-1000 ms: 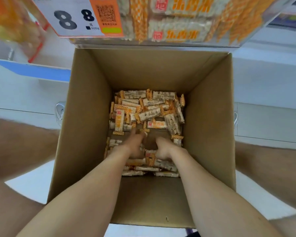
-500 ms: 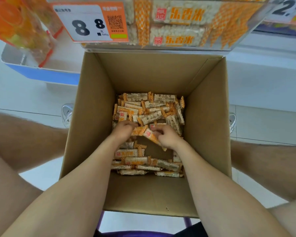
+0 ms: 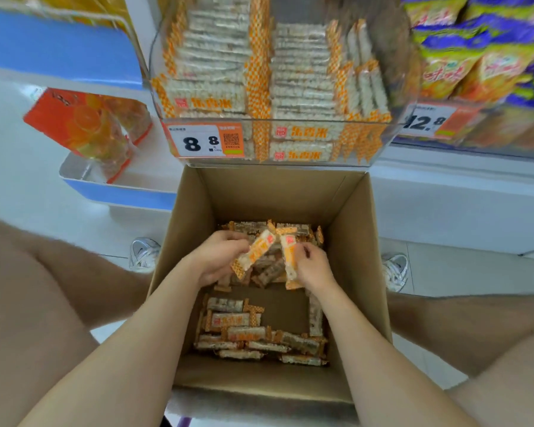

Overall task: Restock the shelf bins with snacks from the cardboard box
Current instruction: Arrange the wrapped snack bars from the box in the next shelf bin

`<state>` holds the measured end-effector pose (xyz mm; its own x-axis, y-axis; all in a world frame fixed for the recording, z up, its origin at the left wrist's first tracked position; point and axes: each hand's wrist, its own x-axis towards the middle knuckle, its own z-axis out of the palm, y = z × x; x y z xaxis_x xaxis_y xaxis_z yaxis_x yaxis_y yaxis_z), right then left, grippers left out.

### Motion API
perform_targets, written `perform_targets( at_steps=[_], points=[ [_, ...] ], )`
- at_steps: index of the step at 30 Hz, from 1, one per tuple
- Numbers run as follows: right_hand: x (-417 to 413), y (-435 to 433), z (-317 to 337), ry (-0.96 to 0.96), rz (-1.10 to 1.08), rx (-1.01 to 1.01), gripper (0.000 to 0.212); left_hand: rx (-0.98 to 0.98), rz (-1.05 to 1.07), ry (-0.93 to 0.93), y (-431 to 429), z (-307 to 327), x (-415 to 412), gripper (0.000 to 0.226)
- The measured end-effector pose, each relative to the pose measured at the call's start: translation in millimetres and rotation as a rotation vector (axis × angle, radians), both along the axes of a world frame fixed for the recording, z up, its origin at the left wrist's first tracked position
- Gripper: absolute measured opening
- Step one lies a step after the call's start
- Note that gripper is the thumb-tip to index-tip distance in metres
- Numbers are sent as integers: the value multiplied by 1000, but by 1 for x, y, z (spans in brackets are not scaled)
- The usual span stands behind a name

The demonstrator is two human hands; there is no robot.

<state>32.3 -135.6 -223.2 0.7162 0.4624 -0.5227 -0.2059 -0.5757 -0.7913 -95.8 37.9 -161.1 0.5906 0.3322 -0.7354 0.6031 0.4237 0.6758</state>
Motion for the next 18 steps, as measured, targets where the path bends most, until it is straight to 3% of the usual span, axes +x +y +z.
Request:
perform_targets(
  at_steps=[3, 4, 8, 12, 15, 18],
  points=[
    [-6, 1, 23, 181, -82, 173, 40, 10, -49, -119, -11, 32, 1, 25],
    [-7, 2, 31, 195, -66, 233, 34, 36, -97, -157, -15, 43, 1, 28],
    [-8, 2, 81, 113, 3, 395, 29, 215, -230, -218, -17, 83, 0, 36],
    [-18, 2, 121, -97, 86, 428, 32, 397, -227, -237, -13, 116, -2, 46],
    [-29, 7, 150, -410, 190, 395, 37, 463, -149, -335, -16, 147, -3, 37],
    [-39, 12, 189, -559, 240, 449, 40, 465, -93, -404, -12, 181, -5, 32]
  ],
)
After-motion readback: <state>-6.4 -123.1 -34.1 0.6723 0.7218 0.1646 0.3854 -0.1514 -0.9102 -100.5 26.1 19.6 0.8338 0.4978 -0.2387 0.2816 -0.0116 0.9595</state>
